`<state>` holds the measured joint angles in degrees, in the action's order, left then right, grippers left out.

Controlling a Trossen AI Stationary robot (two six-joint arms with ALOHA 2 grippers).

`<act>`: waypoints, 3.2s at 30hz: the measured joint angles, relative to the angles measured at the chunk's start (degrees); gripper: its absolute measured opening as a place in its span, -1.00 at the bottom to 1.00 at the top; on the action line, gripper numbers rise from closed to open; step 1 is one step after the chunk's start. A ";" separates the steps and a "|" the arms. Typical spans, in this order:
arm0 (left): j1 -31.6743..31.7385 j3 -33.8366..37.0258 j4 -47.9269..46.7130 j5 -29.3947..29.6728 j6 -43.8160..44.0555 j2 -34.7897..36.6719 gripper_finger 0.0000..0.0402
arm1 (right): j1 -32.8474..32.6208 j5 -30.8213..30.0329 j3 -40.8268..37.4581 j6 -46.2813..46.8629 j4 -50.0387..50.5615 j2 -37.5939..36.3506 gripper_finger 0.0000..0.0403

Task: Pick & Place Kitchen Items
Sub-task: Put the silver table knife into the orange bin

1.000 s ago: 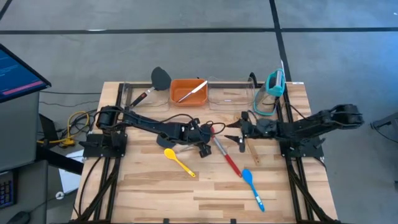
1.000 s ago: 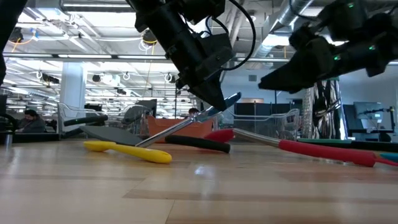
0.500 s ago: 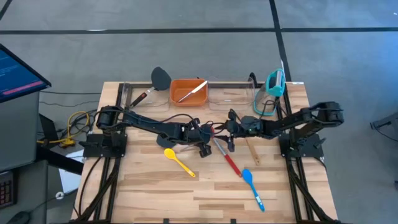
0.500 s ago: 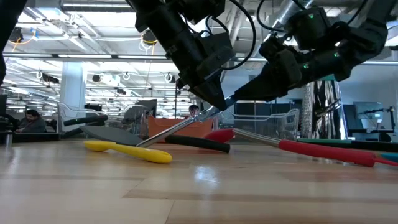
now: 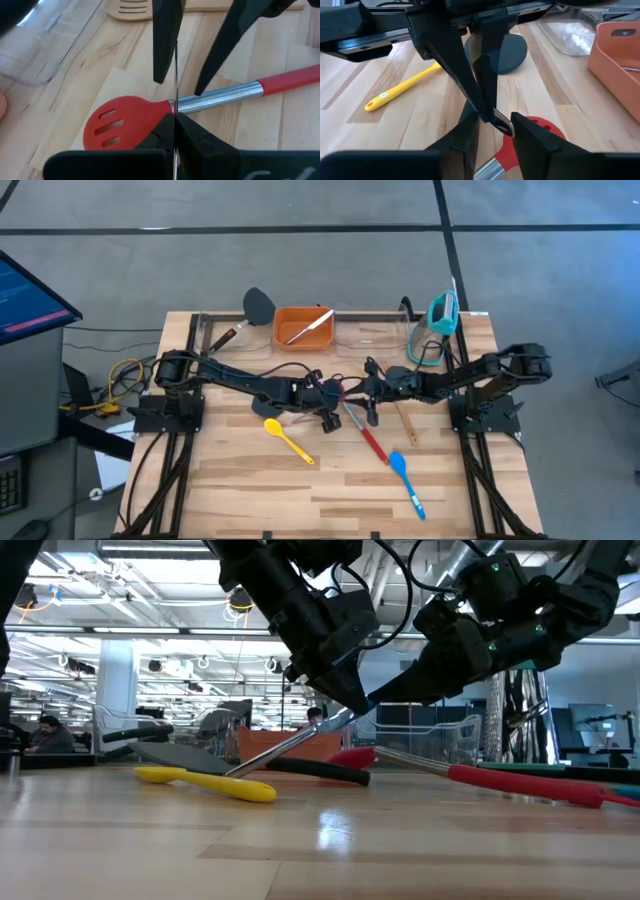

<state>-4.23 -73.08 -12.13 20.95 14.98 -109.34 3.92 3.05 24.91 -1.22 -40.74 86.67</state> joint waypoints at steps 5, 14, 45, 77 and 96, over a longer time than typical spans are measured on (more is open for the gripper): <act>0.00 0.00 0.16 -0.06 0.00 0.00 -0.99 | 0.00 -0.02 0.00 -0.44 -0.04 0.00 -0.69; 0.00 0.00 0.06 -0.03 -0.19 0.00 -0.99 | 0.63 0.81 0.00 -0.89 0.14 0.00 -0.97; 0.15 -0.10 -11.62 -3.40 -4.78 8.19 -0.74 | 1.50 0.28 -0.04 -2.31 0.18 0.04 -1.00; 5.92 15.42 -1.77 -7.85 -10.07 6.91 -0.36 | 1.46 2.89 -0.02 -2.20 -0.13 0.00 -1.00; 5.90 15.78 -0.86 -10.32 -11.00 6.91 -0.96 | 1.49 2.92 -0.02 -2.20 0.09 -0.04 -1.00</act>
<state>1.67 -57.30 -12.99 10.63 3.99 -102.43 5.41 5.97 24.88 -3.42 -40.64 86.63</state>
